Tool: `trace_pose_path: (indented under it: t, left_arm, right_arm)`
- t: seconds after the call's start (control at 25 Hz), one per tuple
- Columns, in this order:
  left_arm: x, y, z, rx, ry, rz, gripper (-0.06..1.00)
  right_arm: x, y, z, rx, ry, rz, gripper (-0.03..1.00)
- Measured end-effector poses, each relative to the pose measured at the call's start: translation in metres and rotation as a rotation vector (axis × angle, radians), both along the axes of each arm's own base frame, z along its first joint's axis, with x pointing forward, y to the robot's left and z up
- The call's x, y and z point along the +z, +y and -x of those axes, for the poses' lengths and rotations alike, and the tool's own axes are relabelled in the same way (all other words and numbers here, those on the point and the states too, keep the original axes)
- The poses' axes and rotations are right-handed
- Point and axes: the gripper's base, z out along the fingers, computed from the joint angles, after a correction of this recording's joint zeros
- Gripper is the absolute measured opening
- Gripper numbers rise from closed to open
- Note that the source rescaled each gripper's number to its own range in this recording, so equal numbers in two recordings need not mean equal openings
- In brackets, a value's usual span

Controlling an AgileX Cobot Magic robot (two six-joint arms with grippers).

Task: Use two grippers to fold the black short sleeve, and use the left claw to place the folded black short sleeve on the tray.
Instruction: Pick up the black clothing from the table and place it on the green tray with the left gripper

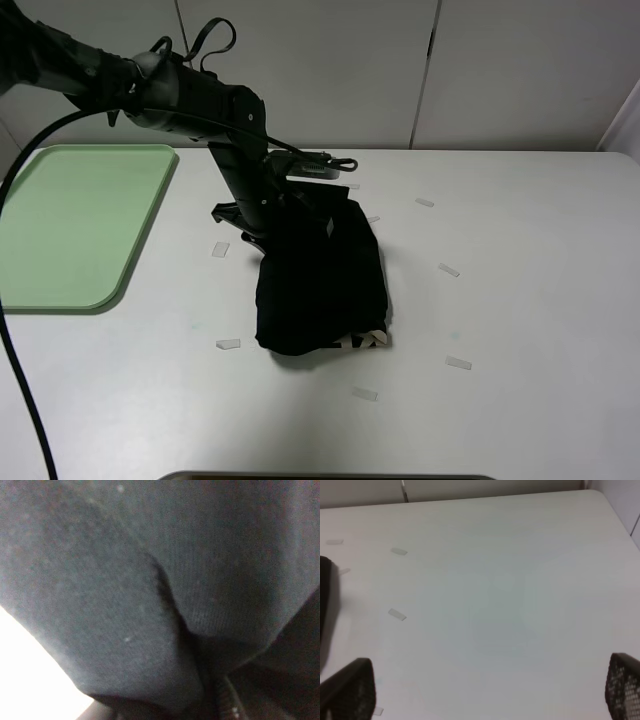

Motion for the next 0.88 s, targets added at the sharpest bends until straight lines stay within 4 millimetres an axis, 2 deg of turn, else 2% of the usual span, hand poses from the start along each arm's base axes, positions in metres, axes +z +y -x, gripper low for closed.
trace_pose_path:
  t: [0.48, 0.88]
  left_arm:
    - [0.023, 0.052, -0.017, 0.019, 0.02, -0.065, 0.25]
    - [0.034, 0.099, -0.026, 0.03, 0.067, -0.092, 0.25]
  right_arm:
    - [0.0, 0.0, 0.0, 0.0, 0.0, 0.0, 1.0]
    - [0.0, 0.0, 0.0, 0.0, 0.0, 0.0, 1.0]
